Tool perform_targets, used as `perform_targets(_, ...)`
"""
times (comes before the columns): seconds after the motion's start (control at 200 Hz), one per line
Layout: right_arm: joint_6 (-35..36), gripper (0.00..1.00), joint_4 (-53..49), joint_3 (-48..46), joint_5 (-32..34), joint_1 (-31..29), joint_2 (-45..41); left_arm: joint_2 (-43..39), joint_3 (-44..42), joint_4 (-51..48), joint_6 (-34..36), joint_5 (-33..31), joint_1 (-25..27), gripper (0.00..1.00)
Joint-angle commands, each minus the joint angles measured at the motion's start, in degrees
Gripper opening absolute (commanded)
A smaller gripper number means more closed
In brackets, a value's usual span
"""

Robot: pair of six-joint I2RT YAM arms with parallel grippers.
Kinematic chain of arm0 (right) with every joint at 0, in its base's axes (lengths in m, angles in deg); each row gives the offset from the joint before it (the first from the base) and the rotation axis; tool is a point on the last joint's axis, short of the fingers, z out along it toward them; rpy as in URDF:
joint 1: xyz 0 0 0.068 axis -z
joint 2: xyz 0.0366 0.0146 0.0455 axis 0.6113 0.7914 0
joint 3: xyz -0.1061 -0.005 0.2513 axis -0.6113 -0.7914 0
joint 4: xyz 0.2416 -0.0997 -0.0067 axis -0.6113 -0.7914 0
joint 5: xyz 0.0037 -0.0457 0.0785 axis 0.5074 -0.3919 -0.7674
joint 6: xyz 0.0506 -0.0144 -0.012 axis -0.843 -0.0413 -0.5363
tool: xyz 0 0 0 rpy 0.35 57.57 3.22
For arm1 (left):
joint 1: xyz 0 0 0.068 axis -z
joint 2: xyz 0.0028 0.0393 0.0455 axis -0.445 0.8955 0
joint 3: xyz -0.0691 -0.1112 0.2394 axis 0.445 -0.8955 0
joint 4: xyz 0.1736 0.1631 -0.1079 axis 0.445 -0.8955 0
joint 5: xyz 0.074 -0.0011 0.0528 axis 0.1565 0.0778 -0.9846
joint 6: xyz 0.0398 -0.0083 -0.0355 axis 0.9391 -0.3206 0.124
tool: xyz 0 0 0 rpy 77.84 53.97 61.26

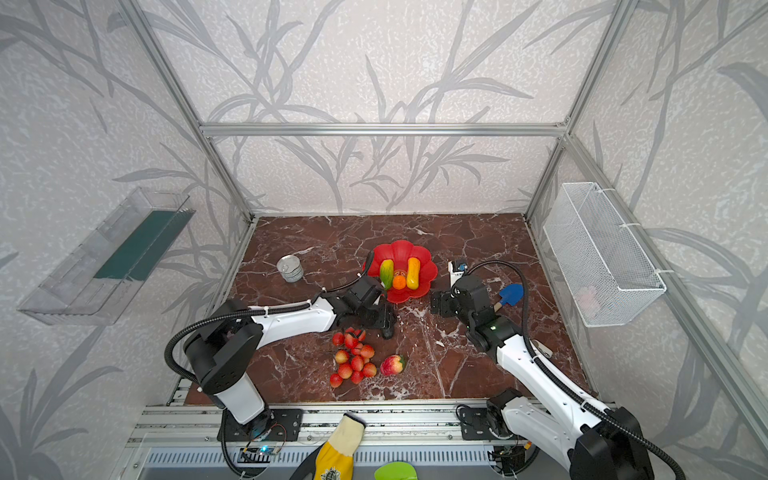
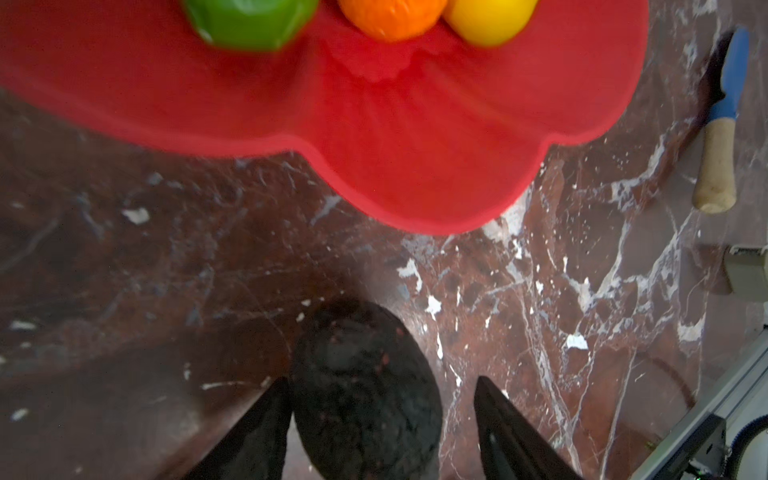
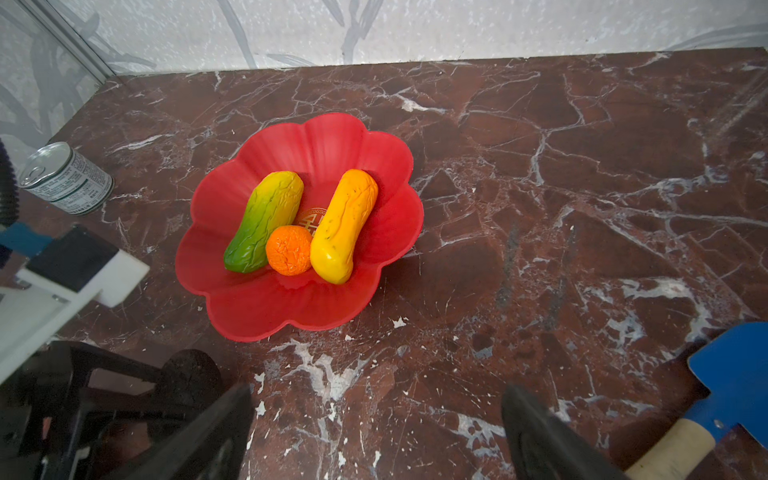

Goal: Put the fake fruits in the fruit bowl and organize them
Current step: 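Grasp the dark avocado with the left gripper and place it in the bowl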

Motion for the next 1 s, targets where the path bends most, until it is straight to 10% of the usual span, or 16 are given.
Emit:
perform_targets(0.0, 0.2, 0.94, -0.8, 0.1, -0.3, 0.0, -1.0, 1.9, 2.3, -2.7, 0.2, -1.1, 1.1, 0.66)
perform_targets(0.275, -0.3, 0.94, -1.7, -1.3, 0.6, 0.0, -3.6, 0.5, 2.8, 2.8, 0.9, 0.6, 1.4, 0.30)
perform_targets(0.61, -0.6, 0.94, -2.4, -2.0, -0.3, 0.0, -4.8, 0.8, 17.7, 0.7, 11.9, 0.8, -5.0, 0.29)
perform_targets(0.995, -2.9, 0.94, -5.6, -4.2, -2.1, 0.0, -7.8, 24.1, 44.9, 0.3, 13.5, 3.4, -13.6, 0.30)
